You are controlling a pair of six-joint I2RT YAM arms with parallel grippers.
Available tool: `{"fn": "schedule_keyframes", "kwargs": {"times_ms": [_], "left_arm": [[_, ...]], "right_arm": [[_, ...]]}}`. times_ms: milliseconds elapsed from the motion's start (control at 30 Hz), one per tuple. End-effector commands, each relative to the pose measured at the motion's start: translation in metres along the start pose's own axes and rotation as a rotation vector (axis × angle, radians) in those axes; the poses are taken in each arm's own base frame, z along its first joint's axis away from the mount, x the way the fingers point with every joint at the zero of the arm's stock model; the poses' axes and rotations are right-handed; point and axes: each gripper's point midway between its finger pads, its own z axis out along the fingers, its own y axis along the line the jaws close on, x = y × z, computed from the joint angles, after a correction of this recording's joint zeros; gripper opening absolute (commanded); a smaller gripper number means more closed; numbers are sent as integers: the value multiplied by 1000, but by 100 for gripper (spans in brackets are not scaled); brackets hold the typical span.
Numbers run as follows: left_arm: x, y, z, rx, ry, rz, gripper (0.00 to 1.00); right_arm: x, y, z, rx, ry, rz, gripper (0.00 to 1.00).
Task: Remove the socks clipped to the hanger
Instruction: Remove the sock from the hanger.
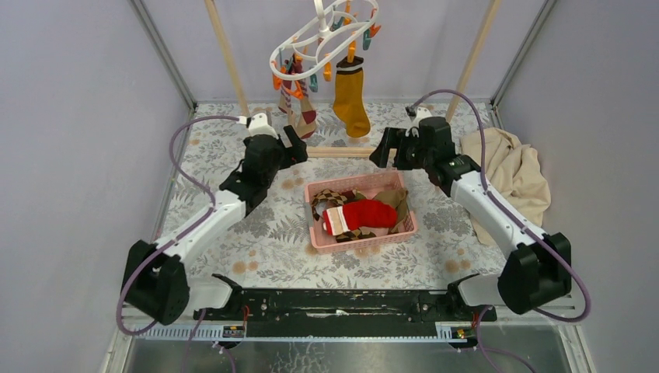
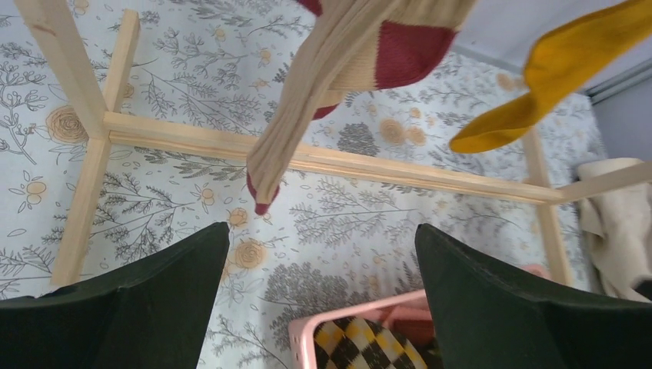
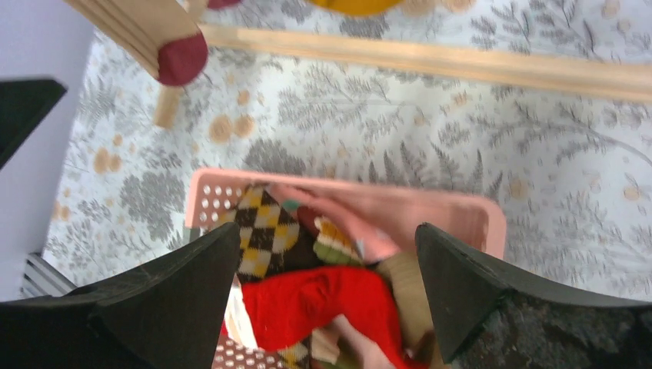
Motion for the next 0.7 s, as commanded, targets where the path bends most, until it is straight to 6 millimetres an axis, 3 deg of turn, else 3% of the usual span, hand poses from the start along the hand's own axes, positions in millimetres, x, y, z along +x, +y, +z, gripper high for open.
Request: {"fn": "schedule_keyframes", "kwargs": {"times_ms": [0,133,333,467,667], "left_arm": [[14,-2,-27,33,96,-14,99],[19,-6,-48,72,158,-11,99],[20,-12,-76,137,192,-29,99],[17,-15,-86,159,196,-36,99],[9,-20,-94,177,195,-30,99]], "right_arm": [[-75,41,2,-233,-215,-24,92],[-100,39,17,-280,-288,-74,92],[-128,10,39,-298,-357,-51,92],[-143,-1,55,-335,-386,-67,92],[-160,-2,75,-440,-424,-123,91]]}}
